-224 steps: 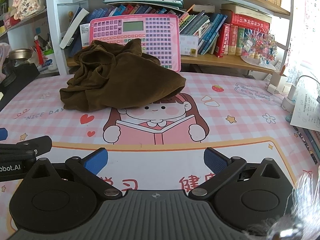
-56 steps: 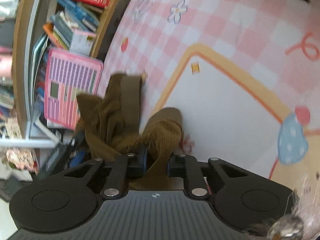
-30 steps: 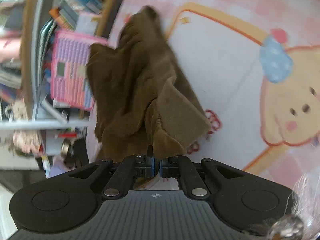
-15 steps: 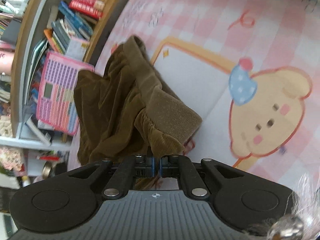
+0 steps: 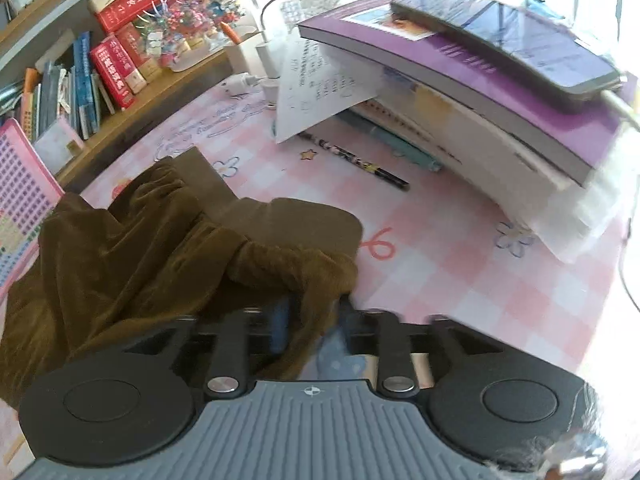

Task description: Fold clothes

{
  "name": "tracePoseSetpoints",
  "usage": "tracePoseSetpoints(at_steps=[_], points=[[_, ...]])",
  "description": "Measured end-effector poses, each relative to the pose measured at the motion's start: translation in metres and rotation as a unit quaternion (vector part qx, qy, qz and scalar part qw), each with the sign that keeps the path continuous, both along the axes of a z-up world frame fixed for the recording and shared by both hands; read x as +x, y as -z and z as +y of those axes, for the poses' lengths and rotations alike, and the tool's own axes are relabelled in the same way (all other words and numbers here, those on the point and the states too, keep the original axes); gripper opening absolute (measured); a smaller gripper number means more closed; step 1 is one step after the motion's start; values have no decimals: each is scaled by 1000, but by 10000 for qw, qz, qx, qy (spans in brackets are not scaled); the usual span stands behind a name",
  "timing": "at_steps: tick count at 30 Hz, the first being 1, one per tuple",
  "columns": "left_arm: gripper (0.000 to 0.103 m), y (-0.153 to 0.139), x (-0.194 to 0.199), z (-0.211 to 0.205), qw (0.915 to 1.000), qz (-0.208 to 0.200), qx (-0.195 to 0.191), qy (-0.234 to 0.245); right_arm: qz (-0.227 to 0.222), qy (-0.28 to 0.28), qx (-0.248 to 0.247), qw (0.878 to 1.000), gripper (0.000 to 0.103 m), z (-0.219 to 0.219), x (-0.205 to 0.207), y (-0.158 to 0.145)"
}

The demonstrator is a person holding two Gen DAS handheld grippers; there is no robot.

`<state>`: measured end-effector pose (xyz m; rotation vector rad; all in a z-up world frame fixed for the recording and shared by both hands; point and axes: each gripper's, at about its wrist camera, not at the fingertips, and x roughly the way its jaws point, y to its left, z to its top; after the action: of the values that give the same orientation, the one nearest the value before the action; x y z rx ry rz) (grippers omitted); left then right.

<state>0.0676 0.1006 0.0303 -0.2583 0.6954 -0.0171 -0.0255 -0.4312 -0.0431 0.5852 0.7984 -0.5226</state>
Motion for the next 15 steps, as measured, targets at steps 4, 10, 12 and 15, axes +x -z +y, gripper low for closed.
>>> tracePoseSetpoints(at_steps=[4, 10, 12, 15], points=[[51, 20, 48, -34, 9975, 276, 150, 638, 42, 128, 236, 9996, 40, 10, -14, -1], [51, 50, 114, -60, 9937, 739, 393, 749, -22, 312, 602, 9977, 38, 29, -31, -7], [49, 57, 127, -65, 9921, 919, 580, 630, -72, 269, 640, 9976, 38, 36, -32, -11], [45, 64, 139, -66, 9903, 1132, 602, 530, -108, 157, 716, 9973, 38, 42, -30, -15]])
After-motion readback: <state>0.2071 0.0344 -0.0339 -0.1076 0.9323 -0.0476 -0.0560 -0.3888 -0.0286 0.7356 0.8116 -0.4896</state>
